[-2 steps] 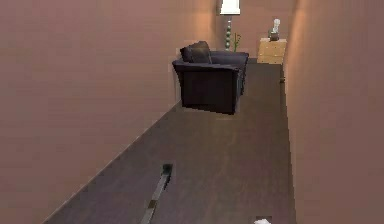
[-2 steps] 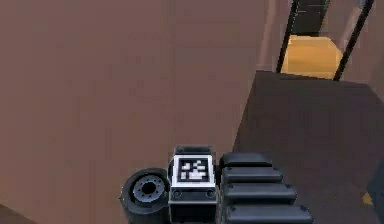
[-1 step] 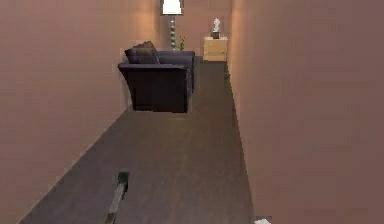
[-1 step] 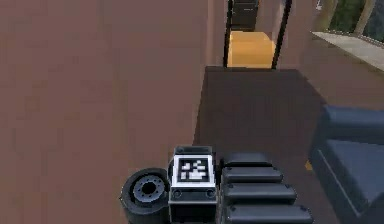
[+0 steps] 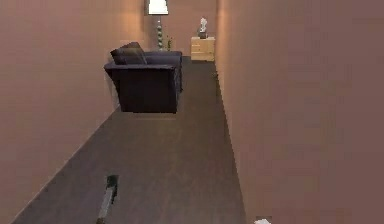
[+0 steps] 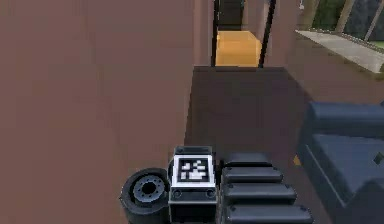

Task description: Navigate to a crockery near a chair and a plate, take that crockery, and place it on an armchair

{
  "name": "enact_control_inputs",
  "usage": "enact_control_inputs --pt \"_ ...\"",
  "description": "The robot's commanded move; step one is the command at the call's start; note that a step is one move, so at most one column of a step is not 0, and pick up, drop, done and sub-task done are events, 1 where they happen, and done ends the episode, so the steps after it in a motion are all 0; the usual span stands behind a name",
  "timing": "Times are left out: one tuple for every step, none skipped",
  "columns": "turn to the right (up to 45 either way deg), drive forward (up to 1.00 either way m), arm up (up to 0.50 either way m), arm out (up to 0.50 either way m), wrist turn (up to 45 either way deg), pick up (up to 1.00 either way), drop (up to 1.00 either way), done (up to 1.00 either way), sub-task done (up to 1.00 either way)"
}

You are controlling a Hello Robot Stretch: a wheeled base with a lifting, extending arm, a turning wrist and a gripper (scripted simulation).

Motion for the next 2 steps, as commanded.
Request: enact_control_inputs --pt "0.0 1.00 0.00 0.00 0.0 0.00 0.00 0.00 0.00" --pt "0.0 1.00 0.00 0.00 0.0 0.00 0.00 0.00 0.00"
